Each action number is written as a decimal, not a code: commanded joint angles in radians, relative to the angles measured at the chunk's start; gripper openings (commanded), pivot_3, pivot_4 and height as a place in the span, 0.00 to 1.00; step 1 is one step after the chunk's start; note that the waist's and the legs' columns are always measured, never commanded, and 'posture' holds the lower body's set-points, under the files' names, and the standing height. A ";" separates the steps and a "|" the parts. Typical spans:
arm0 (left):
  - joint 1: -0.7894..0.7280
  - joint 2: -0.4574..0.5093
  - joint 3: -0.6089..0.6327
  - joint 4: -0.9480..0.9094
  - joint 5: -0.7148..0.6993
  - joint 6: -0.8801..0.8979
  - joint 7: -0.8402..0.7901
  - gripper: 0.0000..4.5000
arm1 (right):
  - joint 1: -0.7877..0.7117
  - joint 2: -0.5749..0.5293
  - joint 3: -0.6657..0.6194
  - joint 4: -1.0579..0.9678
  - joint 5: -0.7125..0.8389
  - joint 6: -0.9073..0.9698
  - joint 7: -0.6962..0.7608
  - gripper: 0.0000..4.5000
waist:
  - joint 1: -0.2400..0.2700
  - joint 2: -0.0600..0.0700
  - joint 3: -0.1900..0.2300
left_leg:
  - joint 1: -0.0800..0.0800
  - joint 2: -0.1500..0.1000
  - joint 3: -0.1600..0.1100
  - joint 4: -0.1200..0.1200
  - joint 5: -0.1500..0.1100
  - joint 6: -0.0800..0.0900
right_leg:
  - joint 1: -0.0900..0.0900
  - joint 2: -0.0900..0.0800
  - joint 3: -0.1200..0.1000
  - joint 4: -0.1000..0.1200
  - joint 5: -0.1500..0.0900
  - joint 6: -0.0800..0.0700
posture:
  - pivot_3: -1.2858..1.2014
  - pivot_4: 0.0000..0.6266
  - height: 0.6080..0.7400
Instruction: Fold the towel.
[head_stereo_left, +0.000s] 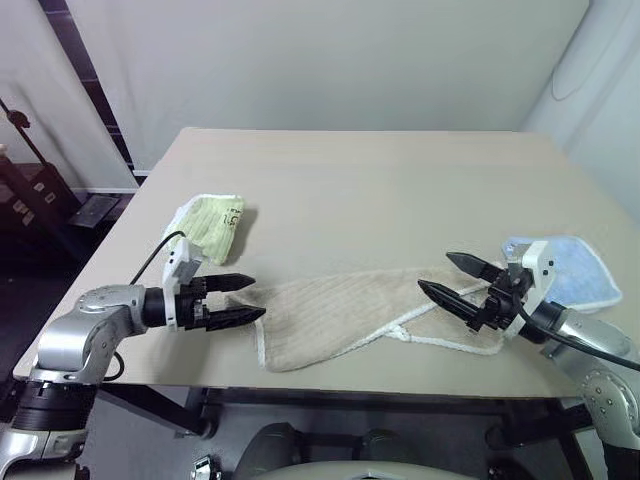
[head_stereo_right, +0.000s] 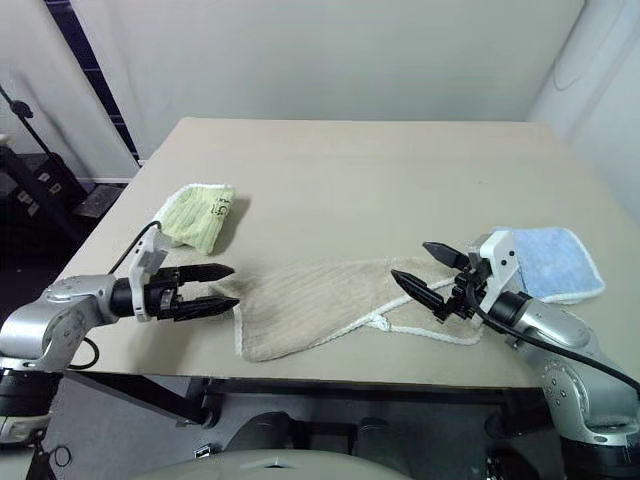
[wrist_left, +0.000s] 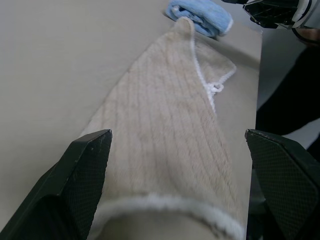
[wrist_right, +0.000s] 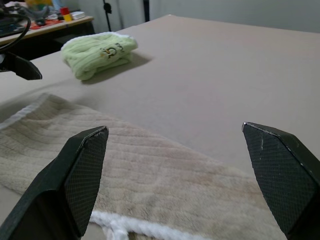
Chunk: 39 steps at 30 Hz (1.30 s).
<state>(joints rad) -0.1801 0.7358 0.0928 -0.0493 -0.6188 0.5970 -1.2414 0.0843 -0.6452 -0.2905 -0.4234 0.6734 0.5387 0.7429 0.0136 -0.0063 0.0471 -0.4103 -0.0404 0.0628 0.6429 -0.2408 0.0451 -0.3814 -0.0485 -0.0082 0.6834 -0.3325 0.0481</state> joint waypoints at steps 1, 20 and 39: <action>-0.064 0.006 -0.007 0.039 0.021 -0.045 -0.024 1.00 | -0.038 0.003 -0.006 0.011 0.011 -0.012 0.004 0.99 | 0.001 0.000 0.000 | 0.000 0.000 0.000 0.000 0.000 0.000 | 0.000 0.000 0.000 0.000 0.000 0.000 | 0.52 0.00 0.85; -0.031 -0.050 -0.030 0.100 0.060 -0.191 -0.080 1.00 | -0.183 -0.105 0.008 0.390 -0.223 0.085 -0.118 0.99 | -0.006 0.000 0.000 | 0.000 0.000 0.016 -0.006 -0.001 0.003 | -0.007 -0.015 -0.005 -0.002 0.003 0.002 | 0.52 0.00 0.85; -0.047 -0.106 -0.037 0.283 0.141 -0.350 -0.119 1.00 | -0.271 -0.123 -0.045 0.714 -0.339 -0.194 -0.096 0.99 | -0.028 0.001 -0.001 | 0.000 0.001 0.017 -0.007 -0.001 0.003 | -0.005 -0.015 -0.005 -0.001 0.005 0.005 | 0.52 0.00 0.85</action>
<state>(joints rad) -0.2114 0.6243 0.0499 0.2321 -0.4835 0.2710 -1.3517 -0.1891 -0.7364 -0.3043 0.3230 0.3363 0.3813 0.6198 -0.0141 -0.0053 0.0459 -0.4106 -0.0398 0.0799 0.6361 -0.2417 0.0480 -0.3869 -0.0635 -0.0134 0.6820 -0.3274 0.0534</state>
